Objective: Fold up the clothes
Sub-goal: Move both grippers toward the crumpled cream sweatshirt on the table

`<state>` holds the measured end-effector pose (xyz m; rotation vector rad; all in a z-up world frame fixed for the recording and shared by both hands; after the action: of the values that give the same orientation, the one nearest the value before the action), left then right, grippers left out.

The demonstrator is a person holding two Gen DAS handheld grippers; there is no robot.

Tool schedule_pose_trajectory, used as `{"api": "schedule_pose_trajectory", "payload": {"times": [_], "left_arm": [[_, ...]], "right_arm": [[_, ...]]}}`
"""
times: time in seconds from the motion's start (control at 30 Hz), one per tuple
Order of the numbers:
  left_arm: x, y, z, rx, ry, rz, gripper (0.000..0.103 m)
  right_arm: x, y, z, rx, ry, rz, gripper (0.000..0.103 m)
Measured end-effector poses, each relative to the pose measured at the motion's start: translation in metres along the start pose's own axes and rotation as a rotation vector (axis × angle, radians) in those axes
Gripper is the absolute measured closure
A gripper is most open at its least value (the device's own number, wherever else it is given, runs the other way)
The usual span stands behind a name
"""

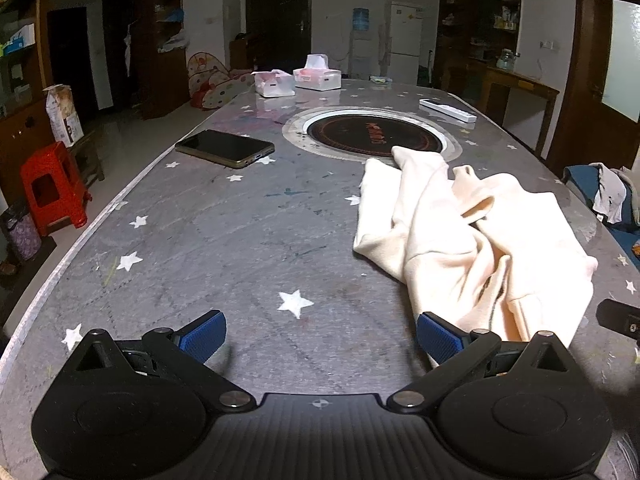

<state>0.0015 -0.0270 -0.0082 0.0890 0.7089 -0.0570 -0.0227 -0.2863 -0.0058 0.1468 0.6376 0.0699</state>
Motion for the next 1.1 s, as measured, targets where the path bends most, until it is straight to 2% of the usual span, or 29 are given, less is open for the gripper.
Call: {"api": "schedule_pose_trajectory", "payload": {"times": [0.23,1.1], "left_arm": [[-0.001,-0.007,0.005,0.011,-0.004,-0.012,0.000],[0.016,-0.022,0.029,0.033,-0.014,-0.048,0.000]], "right_arm": [[0.000,0.009,0.000,-0.015,0.005,0.025,0.000],[0.018,0.021,0.017,-0.043,-0.001,0.036,0.000]]}}
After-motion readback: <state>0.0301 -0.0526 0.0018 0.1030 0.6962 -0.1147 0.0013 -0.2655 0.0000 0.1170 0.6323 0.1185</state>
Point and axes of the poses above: each gripper's, at about its wrist camera, not at the fingertips, and x roughly the way its jaws point, y to its left, z to its top, the point moved 6 cm from there along x, roughly the way its jaws point, and after that the axes turned 5 degrees about x, right-handed, at the moved point
